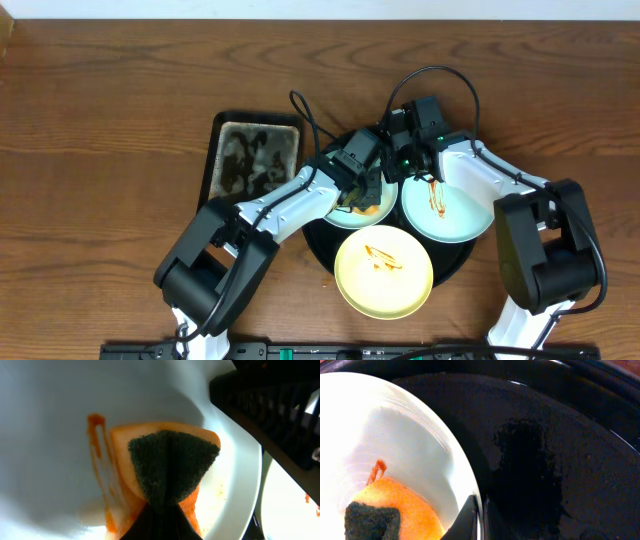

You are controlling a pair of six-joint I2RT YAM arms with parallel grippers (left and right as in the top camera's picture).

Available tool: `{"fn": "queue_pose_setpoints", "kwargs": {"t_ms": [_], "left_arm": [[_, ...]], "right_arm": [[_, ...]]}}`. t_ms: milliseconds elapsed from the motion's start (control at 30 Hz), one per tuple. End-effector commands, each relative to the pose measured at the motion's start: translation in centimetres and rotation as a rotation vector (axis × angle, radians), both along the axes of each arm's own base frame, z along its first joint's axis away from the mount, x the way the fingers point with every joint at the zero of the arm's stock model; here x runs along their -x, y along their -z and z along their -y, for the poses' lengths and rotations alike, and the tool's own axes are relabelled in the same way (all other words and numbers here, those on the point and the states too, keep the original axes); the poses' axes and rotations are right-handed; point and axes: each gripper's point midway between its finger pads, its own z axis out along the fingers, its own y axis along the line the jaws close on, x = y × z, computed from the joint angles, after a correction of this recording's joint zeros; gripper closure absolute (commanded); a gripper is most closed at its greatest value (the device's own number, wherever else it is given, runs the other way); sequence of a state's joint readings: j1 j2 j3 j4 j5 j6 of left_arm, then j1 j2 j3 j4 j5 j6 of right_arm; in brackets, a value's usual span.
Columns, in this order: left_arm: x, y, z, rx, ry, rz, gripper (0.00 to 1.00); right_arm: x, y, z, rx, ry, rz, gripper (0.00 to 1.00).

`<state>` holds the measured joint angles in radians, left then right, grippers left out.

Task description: Clean dirty plates on tray and stack at the side

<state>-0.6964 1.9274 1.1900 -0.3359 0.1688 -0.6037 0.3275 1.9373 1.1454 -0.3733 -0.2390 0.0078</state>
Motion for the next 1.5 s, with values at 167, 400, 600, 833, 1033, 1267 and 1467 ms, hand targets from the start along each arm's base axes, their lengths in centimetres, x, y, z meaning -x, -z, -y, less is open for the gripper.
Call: {"fn": "queue_pose_setpoints", "kwargs": {"t_ms": [167, 400, 600, 833, 1033, 1267, 1467], "left_arm": [[-3.7, 1.3, -4.2, -0.161, -0.053, 0.113, 0.93], [-5.9, 0.5, -4.6, -0.156, -0.021, 0.194, 0.92], [-2.8, 2.1, -6.7, -0.25, 0.0, 0.057, 0.93], [-0.5, 2.7, -9.6, -0.33, -0.011, -0.063, 0.93], [-3.0, -0.2, -10.9, -0.299, -0.026, 0.008, 0.93], [-3.9, -5.5, -12.6, -0.249, -0.088, 0.091, 0.93], [-3.2, -10.0, -13.2, -0.218, -0.078, 0.169, 0.92]], "right_arm": [[0.7, 0.8, -0.6, 0.004, 0.008, -0.037, 0.99], [0.7, 0.8, -0.6, 0.004, 0.008, -0.038, 0.99], [0.8, 0.9, -0.5, 0.006, 0.008, -0.042, 0.99], [1.0, 1.0, -0.5, 0.009, 0.008, -0.05, 0.99], [1.1, 1.0, -0.4, 0.01, 0.009, -0.052, 0.99], [0.8, 1.1, 0.2, 0.043, 0.023, -0.039, 0.99], [0.6, 1.1, 0.4, 0.056, 0.029, -0.033, 0.99]]}}
